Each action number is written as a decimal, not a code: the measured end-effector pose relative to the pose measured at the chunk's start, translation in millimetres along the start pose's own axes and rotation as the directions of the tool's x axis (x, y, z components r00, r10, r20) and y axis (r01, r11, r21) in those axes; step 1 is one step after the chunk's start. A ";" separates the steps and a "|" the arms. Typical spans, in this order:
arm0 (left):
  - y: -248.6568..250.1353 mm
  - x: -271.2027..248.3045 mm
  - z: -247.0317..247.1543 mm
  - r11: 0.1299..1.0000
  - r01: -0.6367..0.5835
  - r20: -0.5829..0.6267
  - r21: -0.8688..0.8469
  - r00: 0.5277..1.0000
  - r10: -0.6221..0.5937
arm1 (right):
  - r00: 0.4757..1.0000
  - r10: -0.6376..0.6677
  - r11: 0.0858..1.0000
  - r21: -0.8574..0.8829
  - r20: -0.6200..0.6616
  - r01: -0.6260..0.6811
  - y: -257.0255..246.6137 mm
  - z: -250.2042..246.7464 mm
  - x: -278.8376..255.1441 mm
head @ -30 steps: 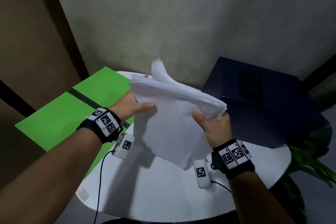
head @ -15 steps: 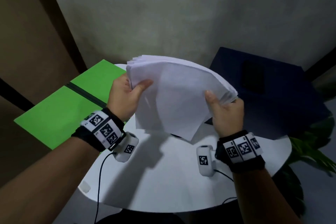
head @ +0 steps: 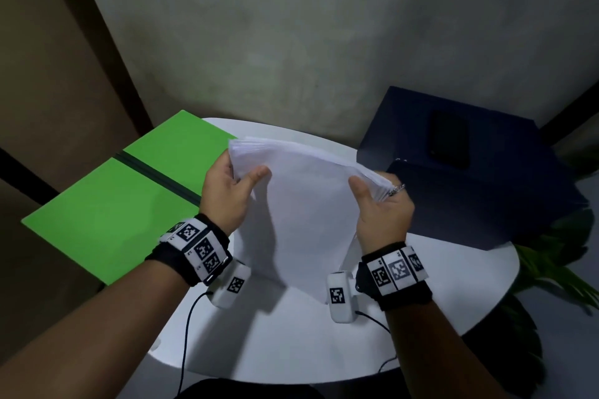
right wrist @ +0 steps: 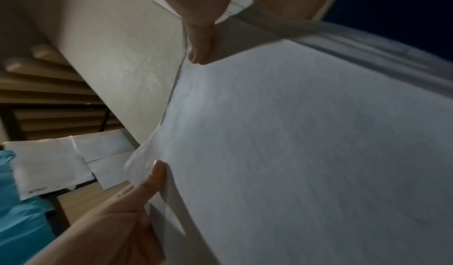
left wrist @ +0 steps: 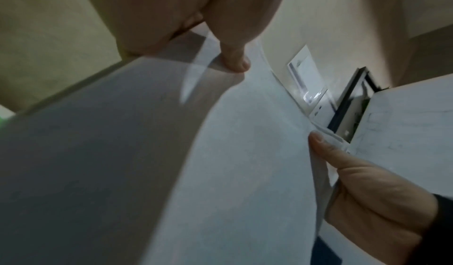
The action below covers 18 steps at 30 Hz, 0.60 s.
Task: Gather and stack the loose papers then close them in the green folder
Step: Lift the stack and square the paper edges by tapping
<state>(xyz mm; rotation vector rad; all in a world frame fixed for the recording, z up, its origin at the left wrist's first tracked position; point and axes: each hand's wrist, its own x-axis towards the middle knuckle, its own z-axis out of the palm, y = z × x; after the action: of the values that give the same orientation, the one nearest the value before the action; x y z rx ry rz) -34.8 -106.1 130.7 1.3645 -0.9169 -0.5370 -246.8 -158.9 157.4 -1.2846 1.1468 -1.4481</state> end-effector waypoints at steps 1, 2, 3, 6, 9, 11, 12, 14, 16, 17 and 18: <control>4.3 -0.2 0.1 0.999 -0.032 -0.050 -0.006 0.998 0.031 | 0.999 -0.044 0.999 0.005 -0.011 0.044 -6.0 -0.5 0.7; 8.3 -0.5 0.0 0.998 -0.065 -0.104 -0.017 0.993 0.063 | 0.995 -0.094 0.996 0.009 -0.018 0.094 -10.7 -1.3 1.4; 9.3 -1.4 -0.5 0.995 -0.093 -0.146 -0.021 0.985 0.089 | 0.991 -0.132 0.991 0.020 -0.014 0.132 -13.6 -2.2 1.2; 0.1 -9.9 -0.6 0.995 -0.094 -0.169 0.039 0.981 0.099 | 0.995 -0.021 1.000 0.018 0.094 0.019 1.4 -8.5 -3.3; -18.9 -19.5 -0.7 1.000 0.014 -0.128 -0.011 0.992 -0.016 | 0.958 0.220 0.960 -0.212 0.181 -0.181 34.4 -16.5 -10.3; -19.6 -19.0 -1.1 1.000 0.025 -0.084 0.014 0.996 -0.024 | 0.956 0.255 0.947 -0.238 0.145 -0.216 41.5 -16.4 -12.0; -16.4 -18.5 -0.3 0.999 0.015 -0.068 0.029 0.998 -0.013 | 0.964 0.237 0.953 -0.222 0.122 -0.207 41.0 -15.5 -12.2; -7.2 -18.2 3.1 0.999 -0.037 -0.093 0.029 0.995 0.039 | 0.985 0.151 0.976 -0.168 0.082 -0.135 30.6 -12.6 -14.0; -1.6 -21.6 6.9 0.995 -0.092 -0.158 0.031 0.983 0.095 | 0.995 0.086 0.986 -0.147 0.046 -0.078 22.2 -11.3 -17.1; -0.9 -24.4 7.5 0.995 -0.098 -0.172 0.024 0.980 0.100 | 0.995 0.087 0.984 -0.163 0.041 -0.079 21.5 -12.0 -19.8; -2.1 -27.9 7.2 0.996 -0.094 -0.153 0.011 0.984 0.094 | 0.993 0.106 0.979 -0.180 0.047 -0.096 20.4 -12.9 -23.5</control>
<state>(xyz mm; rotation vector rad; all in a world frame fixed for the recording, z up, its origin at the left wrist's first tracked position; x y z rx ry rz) -55.9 -88.6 121.6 1.3397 -0.8521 -0.3527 -256.9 -139.0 132.1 -1.3591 1.3079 -1.2504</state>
